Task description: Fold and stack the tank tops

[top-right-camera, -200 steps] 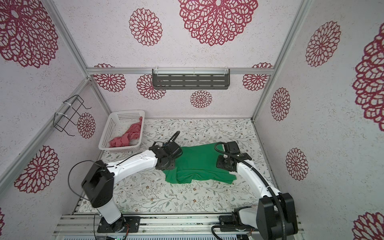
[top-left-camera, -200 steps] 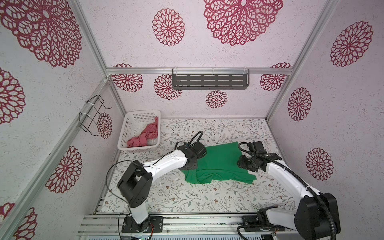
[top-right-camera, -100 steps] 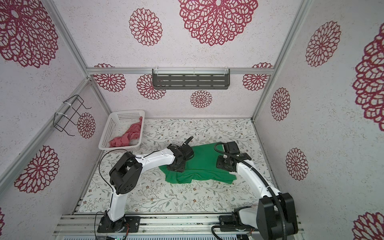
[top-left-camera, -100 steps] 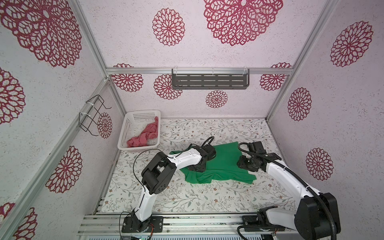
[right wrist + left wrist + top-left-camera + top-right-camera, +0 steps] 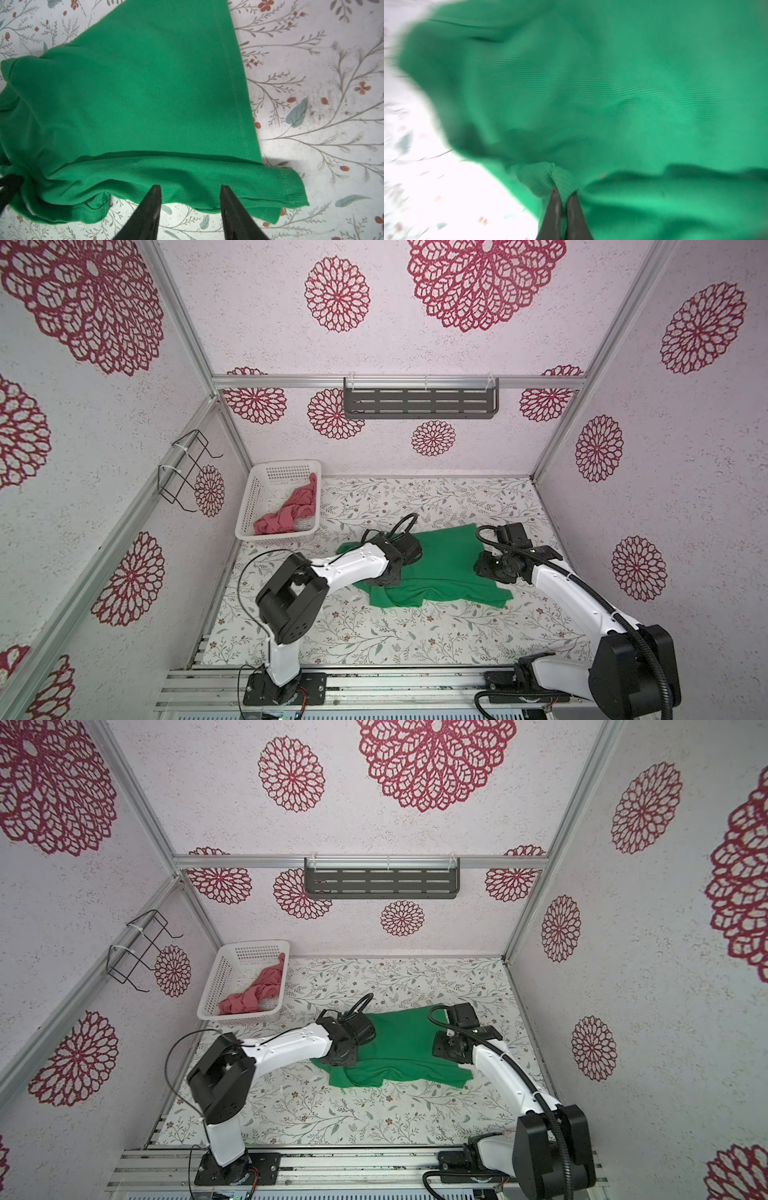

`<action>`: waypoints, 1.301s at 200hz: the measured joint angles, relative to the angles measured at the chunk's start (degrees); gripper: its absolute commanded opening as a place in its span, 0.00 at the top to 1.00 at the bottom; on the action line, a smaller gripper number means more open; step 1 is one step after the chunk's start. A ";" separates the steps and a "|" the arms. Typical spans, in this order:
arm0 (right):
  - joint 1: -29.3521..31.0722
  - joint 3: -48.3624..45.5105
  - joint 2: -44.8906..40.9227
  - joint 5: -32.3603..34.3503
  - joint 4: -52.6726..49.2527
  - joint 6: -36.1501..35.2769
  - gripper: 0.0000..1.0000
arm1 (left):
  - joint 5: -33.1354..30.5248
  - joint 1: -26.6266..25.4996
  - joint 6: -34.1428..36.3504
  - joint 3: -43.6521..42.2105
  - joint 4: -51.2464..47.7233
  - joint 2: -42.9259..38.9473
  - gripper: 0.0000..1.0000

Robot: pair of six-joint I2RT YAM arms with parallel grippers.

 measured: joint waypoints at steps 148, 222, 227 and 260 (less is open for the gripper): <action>1.36 -1.77 0.72 -0.13 -1.97 0.09 0.49 | -0.85 11.21 -17.75 -37.07 -1.46 -39.21 0.42; 4.02 2.34 9.97 0.11 4.79 1.11 0.54 | -4.50 11.43 -8.28 -14.12 -3.58 -25.88 0.51; 4.24 3.10 11.41 0.28 5.97 1.11 0.55 | -4.07 11.45 -7.58 -12.72 -2.45 -23.78 0.51; 4.81 5.95 18.82 1.55 14.23 1.20 0.62 | -0.17 11.69 -3.91 -8.96 7.21 -11.47 0.54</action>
